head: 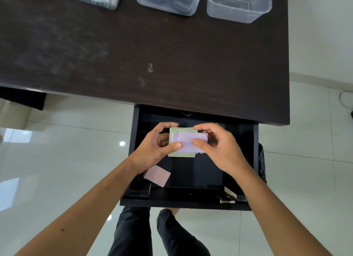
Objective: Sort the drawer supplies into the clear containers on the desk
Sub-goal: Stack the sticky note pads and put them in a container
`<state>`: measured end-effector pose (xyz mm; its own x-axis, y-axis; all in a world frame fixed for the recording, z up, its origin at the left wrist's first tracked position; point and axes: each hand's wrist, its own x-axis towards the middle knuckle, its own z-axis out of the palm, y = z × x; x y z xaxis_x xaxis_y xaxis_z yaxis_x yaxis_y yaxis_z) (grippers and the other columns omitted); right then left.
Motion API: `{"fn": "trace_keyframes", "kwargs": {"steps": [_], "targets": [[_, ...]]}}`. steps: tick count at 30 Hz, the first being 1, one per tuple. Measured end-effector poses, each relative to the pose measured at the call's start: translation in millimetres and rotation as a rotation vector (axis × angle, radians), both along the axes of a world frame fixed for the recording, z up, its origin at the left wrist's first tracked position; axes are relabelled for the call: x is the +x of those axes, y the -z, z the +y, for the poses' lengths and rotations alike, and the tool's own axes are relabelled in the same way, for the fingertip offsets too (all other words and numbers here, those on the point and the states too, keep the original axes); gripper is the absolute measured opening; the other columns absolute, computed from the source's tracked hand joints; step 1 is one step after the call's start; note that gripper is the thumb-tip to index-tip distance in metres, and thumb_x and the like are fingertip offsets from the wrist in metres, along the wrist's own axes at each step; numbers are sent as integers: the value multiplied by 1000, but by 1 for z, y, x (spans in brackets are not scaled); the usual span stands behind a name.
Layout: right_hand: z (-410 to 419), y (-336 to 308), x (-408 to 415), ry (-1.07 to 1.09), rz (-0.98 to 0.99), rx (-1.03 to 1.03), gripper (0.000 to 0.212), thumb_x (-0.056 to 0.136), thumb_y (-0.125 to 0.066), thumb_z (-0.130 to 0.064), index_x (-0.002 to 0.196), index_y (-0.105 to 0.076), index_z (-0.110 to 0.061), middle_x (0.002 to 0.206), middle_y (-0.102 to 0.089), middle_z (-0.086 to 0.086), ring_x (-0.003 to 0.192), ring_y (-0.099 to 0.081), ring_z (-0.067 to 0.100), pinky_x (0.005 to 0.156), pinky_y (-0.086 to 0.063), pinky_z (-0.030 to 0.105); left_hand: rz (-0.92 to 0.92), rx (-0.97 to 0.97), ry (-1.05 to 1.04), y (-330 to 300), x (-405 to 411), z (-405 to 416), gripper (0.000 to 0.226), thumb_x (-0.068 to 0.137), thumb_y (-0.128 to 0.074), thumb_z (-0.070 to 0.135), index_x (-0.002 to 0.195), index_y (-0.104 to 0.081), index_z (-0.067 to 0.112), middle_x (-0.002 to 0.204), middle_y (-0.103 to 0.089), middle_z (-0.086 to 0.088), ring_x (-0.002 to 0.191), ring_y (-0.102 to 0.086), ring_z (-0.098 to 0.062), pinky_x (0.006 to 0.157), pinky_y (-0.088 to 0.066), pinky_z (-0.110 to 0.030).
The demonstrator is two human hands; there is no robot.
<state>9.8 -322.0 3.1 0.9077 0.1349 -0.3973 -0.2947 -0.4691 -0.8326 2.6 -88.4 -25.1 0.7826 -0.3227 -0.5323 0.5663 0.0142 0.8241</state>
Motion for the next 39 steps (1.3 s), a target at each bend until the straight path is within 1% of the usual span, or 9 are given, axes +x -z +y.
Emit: {"fn": "trace_keyframes", "kwargs": {"steps": [4,8,14,17,19,22,26,30,39], "targets": [[14,5,-1,33,-66,-27,39,85,-88,-32,121,-72,-32,103,-62,-11,89,-67,13,76,-63,33,1,-10,-7,-1,3,1,75,78,-84,26,143,-49,21,124,-74,-8,113,-74,-22,92,-62,-34],[12,13,-6,101,9,67,51,82,-85,-45,128,-65,-38,100,-66,-6,86,-69,17,78,-62,34,9,-9,-28,2,6,5,74,77,-86,23,142,-51,20,124,-75,-9,113,-75,-24,94,-62,-37],[2,26,-25,236,187,252,49,87,-59,-58,116,-66,-18,103,-69,6,85,-67,17,75,-56,35,-7,29,-70,3,16,9,70,82,-84,24,143,-50,24,122,-75,-8,110,-74,-18,89,-61,-29],[4,37,-42,97,228,112,31,83,-75,-53,101,-75,-27,96,-74,-2,87,-69,15,79,-56,31,-13,43,-88,3,23,10,60,90,-81,16,142,-50,24,122,-75,-7,110,-73,-13,88,-58,-24],[14,48,-52,-60,170,4,25,79,-89,-40,98,-77,-30,94,-74,-6,85,-68,12,77,-54,25,-12,34,-86,4,29,12,60,91,-81,17,142,-50,24,126,-74,-5,119,-71,-16,98,-57,-28],[37,60,-58,-315,32,-105,42,70,-96,-47,102,-75,-29,97,-66,-15,92,-62,10,81,-47,15,11,-7,-89,6,35,14,65,88,-85,18,143,-52,25,131,-73,-6,126,-67,-22,111,-51,-37],[62,69,-56,-552,-46,-396,67,64,-89,-65,115,-63,-30,115,-52,-13,112,-47,13,99,-43,27,38,-31,-80,9,38,17,76,78,-89,31,144,-52,28,133,-73,-7,128,-66,-25,113,-49,-41],[70,72,-53,-600,-74,-569,71,69,-84,-67,122,-60,-26,126,-50,-5,118,-48,19,105,-41,34,66,-27,-43,13,35,16,75,79,-88,27,144,-50,23,131,-74,-8,124,-69,-26,110,-53,-44],[57,72,-52,-572,4,-428,46,86,-83,-34,125,-61,-21,130,-45,-5,124,-45,16,108,-46,36,80,-38,-26,14,29,15,72,81,-89,21,143,-52,28,130,-73,-13,123,-69,-31,104,-57,-42]]}}
